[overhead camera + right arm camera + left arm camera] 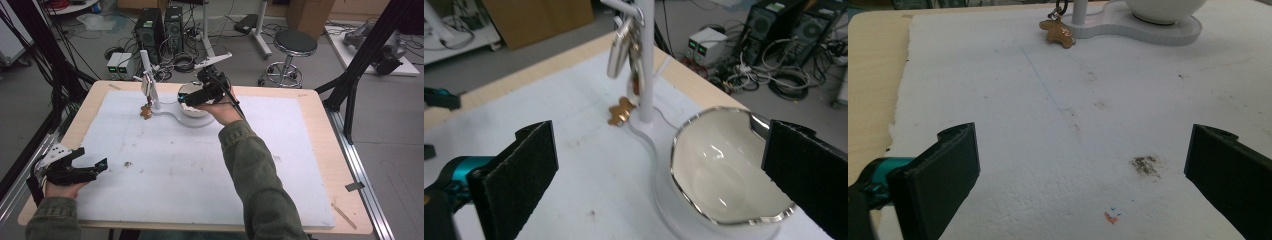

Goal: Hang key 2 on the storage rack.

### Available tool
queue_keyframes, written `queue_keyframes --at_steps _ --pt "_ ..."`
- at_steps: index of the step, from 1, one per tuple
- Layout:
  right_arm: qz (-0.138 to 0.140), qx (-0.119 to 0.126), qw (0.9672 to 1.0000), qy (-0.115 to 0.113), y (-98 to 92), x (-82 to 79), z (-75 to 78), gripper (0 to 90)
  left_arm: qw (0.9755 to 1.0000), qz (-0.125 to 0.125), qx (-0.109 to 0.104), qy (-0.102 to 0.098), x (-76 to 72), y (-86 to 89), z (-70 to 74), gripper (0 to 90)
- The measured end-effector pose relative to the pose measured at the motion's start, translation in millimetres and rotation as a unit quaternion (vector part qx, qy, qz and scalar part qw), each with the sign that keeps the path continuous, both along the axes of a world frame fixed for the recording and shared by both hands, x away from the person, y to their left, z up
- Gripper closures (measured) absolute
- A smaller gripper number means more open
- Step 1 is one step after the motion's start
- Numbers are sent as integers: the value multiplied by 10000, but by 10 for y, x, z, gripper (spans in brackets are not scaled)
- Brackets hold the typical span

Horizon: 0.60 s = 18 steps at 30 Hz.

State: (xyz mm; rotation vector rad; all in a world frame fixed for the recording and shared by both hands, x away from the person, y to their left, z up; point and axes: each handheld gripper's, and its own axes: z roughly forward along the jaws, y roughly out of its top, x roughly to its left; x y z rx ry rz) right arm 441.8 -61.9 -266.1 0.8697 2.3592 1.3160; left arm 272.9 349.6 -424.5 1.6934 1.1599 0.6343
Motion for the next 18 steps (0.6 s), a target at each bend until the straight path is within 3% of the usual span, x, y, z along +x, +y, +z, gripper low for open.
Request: queue_keyframes --at_steps 3,8,11,18 --pt "5 82 10000 -1 -95 -52 -62 4 10000 3 -2 1 0 1 0 17" --pt "-95 58 9999 41 -247 -120 -190 4 10000 20 -7 3 -3 0 1 17" --pt "-155 -87 9998 95 -321 -151 -281 4 10000 33 -8 -10 -6 3 5 17" --pt "-291 -55 9993 208 -500 -219 -442 4 10000 38 -16 -1 -1 2 2 17"
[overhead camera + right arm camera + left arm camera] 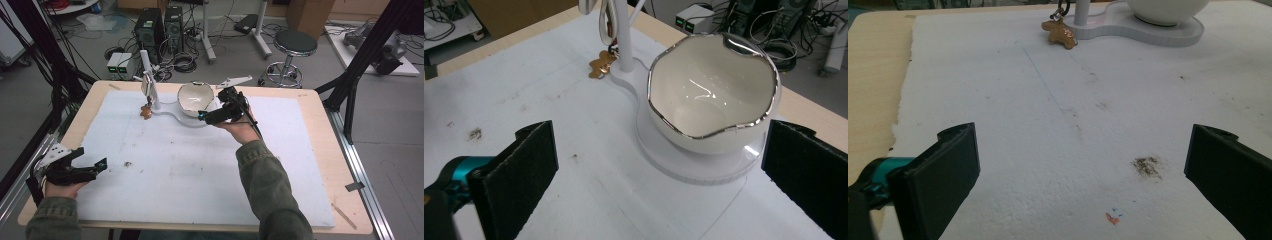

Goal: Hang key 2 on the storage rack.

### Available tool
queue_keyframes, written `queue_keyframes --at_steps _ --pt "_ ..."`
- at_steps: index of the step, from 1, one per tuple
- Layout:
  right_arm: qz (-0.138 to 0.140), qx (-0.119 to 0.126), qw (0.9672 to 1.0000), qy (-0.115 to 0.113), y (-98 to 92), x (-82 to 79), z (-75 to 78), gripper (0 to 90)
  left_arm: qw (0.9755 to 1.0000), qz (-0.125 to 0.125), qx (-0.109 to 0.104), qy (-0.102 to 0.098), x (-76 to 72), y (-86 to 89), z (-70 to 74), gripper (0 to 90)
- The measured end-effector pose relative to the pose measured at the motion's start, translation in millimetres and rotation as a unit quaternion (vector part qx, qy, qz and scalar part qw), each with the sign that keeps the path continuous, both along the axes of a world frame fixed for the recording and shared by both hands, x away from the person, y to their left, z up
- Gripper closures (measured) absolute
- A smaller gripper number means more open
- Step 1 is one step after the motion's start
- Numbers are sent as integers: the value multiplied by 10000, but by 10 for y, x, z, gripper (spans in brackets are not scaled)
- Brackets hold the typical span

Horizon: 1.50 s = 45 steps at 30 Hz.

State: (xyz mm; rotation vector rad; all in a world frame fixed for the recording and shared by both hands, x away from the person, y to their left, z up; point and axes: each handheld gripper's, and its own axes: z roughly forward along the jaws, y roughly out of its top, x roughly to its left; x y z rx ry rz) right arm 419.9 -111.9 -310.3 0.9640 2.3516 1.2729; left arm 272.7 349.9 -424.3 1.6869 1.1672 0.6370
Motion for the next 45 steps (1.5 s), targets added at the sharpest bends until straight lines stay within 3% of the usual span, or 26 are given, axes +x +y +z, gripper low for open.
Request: queue_keyframes --at_steps 15,25,45 --pt "-250 106 9996 70 -334 -148 -177 4 10000 -8 8 -8 -2 -2 3 17" --pt "-367 22 9993 85 -494 -269 -274 4 10000 -12 18 -5 -2 -3 3 17" --pt "-739 103 9970 202 -781 -480 -608 4 10000 14 -26 -9 2 -9 3 17"
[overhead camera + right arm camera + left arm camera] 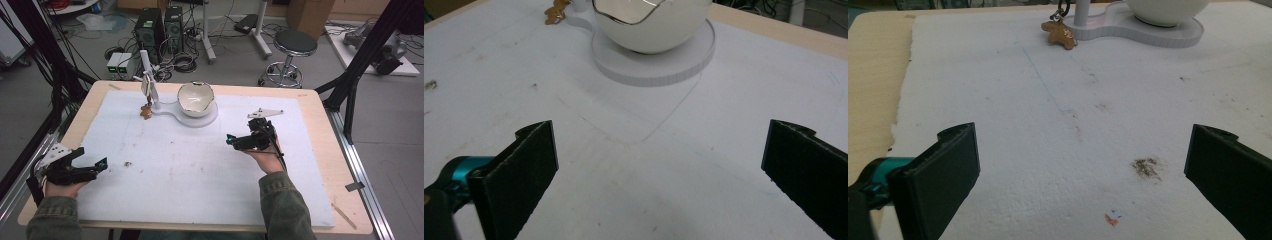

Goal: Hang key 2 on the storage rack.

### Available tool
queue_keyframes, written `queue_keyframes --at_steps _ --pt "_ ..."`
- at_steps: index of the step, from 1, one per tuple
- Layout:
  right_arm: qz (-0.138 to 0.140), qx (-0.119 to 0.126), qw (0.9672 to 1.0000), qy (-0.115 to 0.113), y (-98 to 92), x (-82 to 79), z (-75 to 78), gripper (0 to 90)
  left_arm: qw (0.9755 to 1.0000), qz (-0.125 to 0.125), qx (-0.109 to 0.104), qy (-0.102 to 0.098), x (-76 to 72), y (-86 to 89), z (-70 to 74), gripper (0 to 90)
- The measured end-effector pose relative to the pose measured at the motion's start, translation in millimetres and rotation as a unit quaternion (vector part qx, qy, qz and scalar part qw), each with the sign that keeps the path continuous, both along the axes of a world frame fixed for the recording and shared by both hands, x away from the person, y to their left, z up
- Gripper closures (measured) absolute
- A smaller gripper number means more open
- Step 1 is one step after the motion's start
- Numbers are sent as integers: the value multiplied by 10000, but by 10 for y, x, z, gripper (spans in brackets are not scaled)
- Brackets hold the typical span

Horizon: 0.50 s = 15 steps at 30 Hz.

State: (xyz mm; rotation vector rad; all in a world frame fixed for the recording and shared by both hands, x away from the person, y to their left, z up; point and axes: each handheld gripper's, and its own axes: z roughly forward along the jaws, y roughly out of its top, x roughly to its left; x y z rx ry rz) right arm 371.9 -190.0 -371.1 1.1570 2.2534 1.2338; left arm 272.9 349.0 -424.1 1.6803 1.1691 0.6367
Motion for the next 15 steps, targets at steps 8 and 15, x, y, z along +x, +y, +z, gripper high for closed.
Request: queue_keyframes --at_steps 8,15 --pt "-127 -72 9999 21 -113 -78 -27 4 10000 14 5 0 1 0 0 17" --pt "-126 -233 9996 -38 -122 -162 7 4 10000 15 5 -1 -1 -1 0 17"
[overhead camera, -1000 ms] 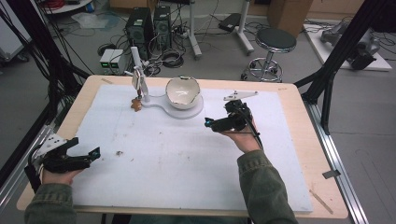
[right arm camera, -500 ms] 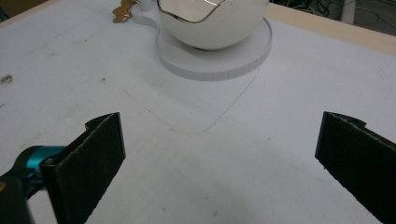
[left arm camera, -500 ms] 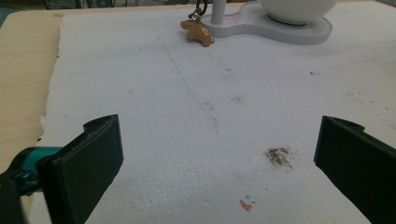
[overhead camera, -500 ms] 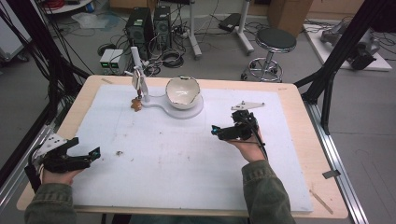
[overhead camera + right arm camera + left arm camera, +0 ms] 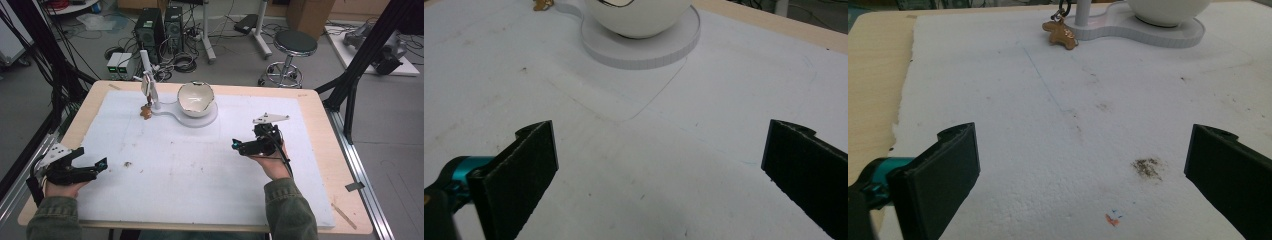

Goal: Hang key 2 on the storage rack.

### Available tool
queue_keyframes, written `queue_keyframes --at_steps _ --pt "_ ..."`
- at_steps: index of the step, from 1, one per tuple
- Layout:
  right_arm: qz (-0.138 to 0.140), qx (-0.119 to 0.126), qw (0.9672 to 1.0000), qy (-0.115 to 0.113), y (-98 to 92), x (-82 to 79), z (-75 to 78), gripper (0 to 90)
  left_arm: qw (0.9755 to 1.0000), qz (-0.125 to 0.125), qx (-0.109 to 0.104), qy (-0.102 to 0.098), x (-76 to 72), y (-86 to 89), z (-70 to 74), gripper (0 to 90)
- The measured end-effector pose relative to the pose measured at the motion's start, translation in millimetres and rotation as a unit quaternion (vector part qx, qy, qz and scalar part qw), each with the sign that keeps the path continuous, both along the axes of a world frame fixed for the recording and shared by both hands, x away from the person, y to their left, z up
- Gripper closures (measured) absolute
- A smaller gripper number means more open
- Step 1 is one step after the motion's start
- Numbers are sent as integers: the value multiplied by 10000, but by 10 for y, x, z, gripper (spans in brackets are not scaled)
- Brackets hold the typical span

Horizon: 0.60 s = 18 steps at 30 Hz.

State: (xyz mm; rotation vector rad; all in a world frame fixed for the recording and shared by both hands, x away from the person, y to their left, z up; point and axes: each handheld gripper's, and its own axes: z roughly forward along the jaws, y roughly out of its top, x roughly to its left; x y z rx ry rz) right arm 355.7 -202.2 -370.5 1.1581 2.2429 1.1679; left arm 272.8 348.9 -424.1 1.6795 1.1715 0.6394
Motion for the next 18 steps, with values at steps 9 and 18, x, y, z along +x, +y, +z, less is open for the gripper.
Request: queue_keyframes --at_steps 9,18 --pt "-184 -166 9997 -48 -91 -117 -55 4 10000 -15 10 1 0 -3 1 17" --pt "-337 -5 9994 -85 -185 -235 -147 4 10000 1 -9 -2 0 -2 1 17"
